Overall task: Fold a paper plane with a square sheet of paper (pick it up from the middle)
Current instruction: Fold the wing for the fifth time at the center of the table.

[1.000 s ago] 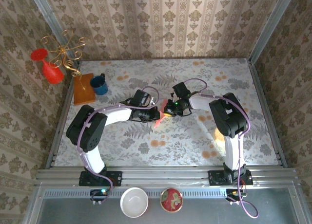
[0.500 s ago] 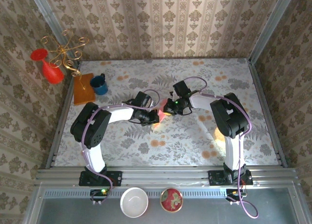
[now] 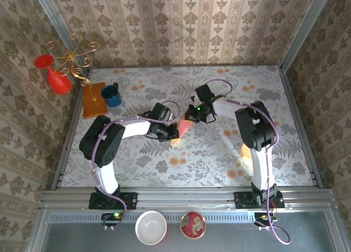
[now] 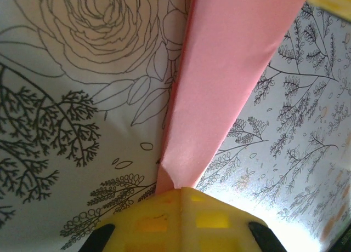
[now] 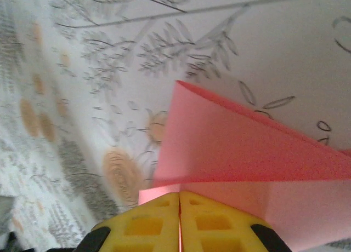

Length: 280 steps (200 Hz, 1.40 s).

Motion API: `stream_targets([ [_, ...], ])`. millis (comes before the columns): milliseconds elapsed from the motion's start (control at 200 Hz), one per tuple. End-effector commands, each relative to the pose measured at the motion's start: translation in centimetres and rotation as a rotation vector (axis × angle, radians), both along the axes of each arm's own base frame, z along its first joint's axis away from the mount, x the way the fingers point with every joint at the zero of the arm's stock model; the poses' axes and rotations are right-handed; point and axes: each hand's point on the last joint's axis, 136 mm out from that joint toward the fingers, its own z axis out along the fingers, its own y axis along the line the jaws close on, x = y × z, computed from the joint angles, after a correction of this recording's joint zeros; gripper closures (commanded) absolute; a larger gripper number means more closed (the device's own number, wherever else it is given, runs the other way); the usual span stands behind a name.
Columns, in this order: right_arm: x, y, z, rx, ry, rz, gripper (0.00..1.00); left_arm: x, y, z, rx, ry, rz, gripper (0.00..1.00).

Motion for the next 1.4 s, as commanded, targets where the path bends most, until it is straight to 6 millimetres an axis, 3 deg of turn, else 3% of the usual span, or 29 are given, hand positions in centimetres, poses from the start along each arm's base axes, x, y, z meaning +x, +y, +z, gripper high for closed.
stream_targets([
  [0,-0.3,-0.6,-1.2,-0.050,0.023,0.018,0.89,-1.3,0.6,-0.7,0.049,0.045,-0.025,1.00],
  [260,-0.7,-1.2,-2.6,-0.090,0.056,0.015,0.89,0.1,-1.3,2.5,-0.016,-0.025,-0.087,1.00],
  [470,-1.0,-1.2,-2.8,-0.086,0.062,0.009,0.90,2.9,-2.1,2.8,-0.058,-0.047,-0.012,0.97],
  [670,-1.0,-1.0,-2.5,-0.065,0.064,0.002,0.90,3.8,-2.7,1.7,-0.031,-0.036,-0.009,0.98],
  [785,-0.8,-0.9,-2.0,-0.046,0.057,0.004,0.90,3.6,-1.9,0.5,0.023,-0.014,0.006,0.99],
  [1090,-0.5,-0.5,3.8,0.045,-0.046,0.049,0.83,2.1,0.1,-1.9,0.143,0.054,0.025,1.00],
  [1395,-2.6,0.1,1.4,0.050,0.025,0.064,0.85,1.7,0.4,-2.6,0.168,0.077,0.022,1.00],
])
